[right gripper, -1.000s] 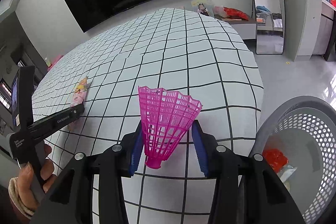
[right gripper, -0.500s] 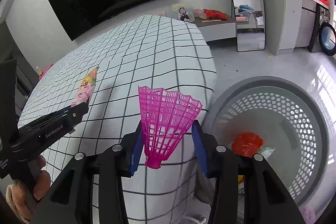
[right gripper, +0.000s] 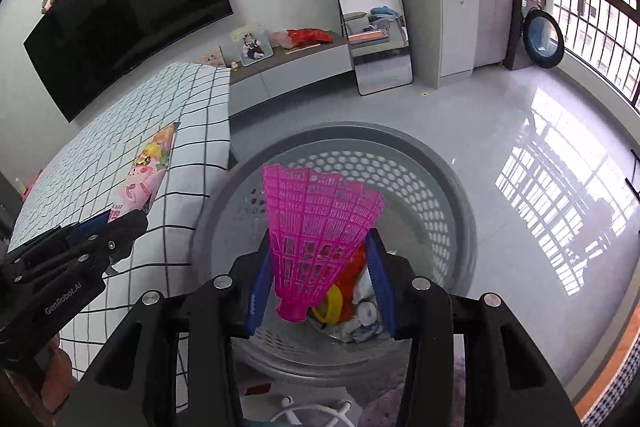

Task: Collect trash

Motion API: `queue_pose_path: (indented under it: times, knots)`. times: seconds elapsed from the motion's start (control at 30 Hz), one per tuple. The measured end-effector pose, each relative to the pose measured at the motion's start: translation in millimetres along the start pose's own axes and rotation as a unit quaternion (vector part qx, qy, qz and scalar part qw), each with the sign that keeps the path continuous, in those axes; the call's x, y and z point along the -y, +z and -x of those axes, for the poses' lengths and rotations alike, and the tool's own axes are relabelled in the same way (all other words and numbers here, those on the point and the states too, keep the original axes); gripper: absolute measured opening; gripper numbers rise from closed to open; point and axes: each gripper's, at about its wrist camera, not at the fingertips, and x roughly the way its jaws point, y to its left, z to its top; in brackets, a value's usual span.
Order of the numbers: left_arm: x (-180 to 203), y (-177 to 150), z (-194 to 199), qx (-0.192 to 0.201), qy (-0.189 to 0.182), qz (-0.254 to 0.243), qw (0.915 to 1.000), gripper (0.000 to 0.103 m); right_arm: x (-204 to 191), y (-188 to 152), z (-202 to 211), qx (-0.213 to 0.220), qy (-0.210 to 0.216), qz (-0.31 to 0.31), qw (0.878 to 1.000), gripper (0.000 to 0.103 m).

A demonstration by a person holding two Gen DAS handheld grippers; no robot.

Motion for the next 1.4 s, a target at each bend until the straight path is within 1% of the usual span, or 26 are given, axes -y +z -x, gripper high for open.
queue_pose_path:
  times: [0.17, 0.23, 0.3, 0.37, 0.4, 0.43, 0.5, 0.77, 1.0, 1.13, 1.4]
  knots:
    - [15.9, 2.9, -15.5, -0.012, -0.008, -0.014, 0.9998, 0.028, 15.9, -1.2, -7.3, -0.006, -0.005, -0.006, 1.0, 0.044]
    - [20.1, 4.5, -20.7, -0.015, -0.008, -0.016, 0.9997, 0.031, 18.4, -1.9, -9.0, -0.005, -0.006, -0.005, 1.0, 0.044]
    - [24.2, 4.1, -22.3, -0.015, -0.009, -0.016, 0.9997, 0.032, 18.9, -2.5, -8.9, -0.004, -0.009, -0.003, 1.0, 0.045]
    - [26.6, 5.0, -23.5, -0.014, -0.007, -0.016, 0.9997, 0.036, 20.2, -1.7, -9.6, 0.0, -0.011, -0.002, 1.0, 0.047]
    - [26.1, 5.7, -24.0, -0.013, -0.005, -0.015, 0.9998, 0.045, 21.1, -1.7, -8.9, 0.002, -0.011, -0.003, 1.0, 0.052]
    - [25.0, 5.5, -22.4, -0.011, -0.003, -0.013, 0.9998, 0.056, 19.9, -1.1, -8.0, 0.005, -0.011, -0.004, 1.0, 0.059]
    - [24.7, 6.2, -21.8, -0.004, 0.003, -0.01, 0.9999, 0.066, 22.0, -1.3, -6.1, 0.012, -0.008, -0.009, 1.0, 0.066]
    - [21.1, 6.9, -22.3, -0.007, 0.015, -0.006, 0.9998, 0.067, 25.1, -6.0, -5.4, 0.007, -0.004, -0.022, 1.0, 0.066]
    - [19.0, 6.7, -18.2, -0.001, 0.029, -0.002, 0.9996, 0.076, 25.1, -8.1, -8.2, 0.002, -0.009, -0.023, 1.0, 0.066]
    - [16.7, 7.2, -13.1, 0.008, 0.041, 0.003, 0.9991, 0.083, 22.4, -9.0, -6.6, 0.002, -0.009, -0.023, 1.0, 0.066]
    - [10.2, 6.9, -4.3, 0.021, 0.058, 0.013, 0.998, 0.088, 17.3, -8.5, -4.9, 0.008, -0.02, -0.018, 1.0, 0.068]
